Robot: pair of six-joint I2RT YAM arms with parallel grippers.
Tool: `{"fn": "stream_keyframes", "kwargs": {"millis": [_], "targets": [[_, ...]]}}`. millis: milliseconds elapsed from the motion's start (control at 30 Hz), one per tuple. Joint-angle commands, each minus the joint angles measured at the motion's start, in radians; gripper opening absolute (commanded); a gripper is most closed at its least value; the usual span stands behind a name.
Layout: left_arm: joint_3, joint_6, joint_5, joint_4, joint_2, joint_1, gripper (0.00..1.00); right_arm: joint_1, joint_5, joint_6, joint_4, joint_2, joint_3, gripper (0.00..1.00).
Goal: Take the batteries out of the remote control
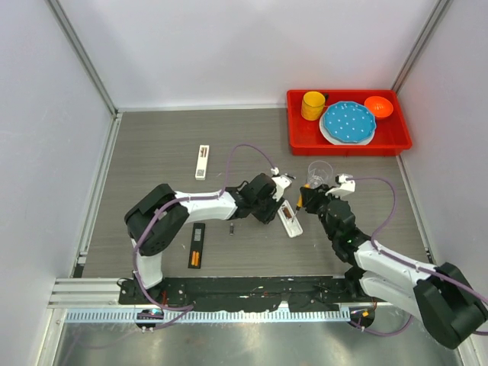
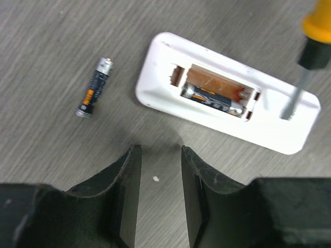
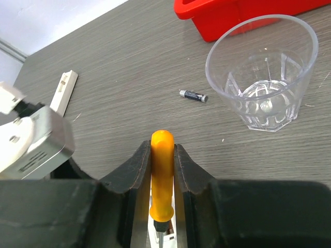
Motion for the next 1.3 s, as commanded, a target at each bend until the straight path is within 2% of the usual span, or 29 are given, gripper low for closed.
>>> {"fn": "stream_keyframes", "kwargs": {"millis": [0,67,233,733,1267], "targets": [[-0.051,-0.022,0.089,-0.060,-0.002,-0.012,0.38,-0.004,0.076,0.046,0.181,0.085,0.046,0.01],[-0.053,-0.010,0.069,-0.054,0.012,-0.012,0.37,-0.004,0.078,0.056,0.237,0.140,0.051,0.01],[-0.025,-0.013,0.136,-0.067,0.035,-0.012,0.33,-0.004,0.082,0.084,0.307,0.218,0.065,0.01],[-0.023,-0.016,0.139,-0.067,0.032,-0.012,0.32,-0.004,0.121,0.093,0.369,0.408,0.108,0.01],[-0.013,-0.021,0.165,-0.067,0.039,-0.014,0.29,-0.001,0.139,0.044,0.318,0.366,0.071,0.01]]}}
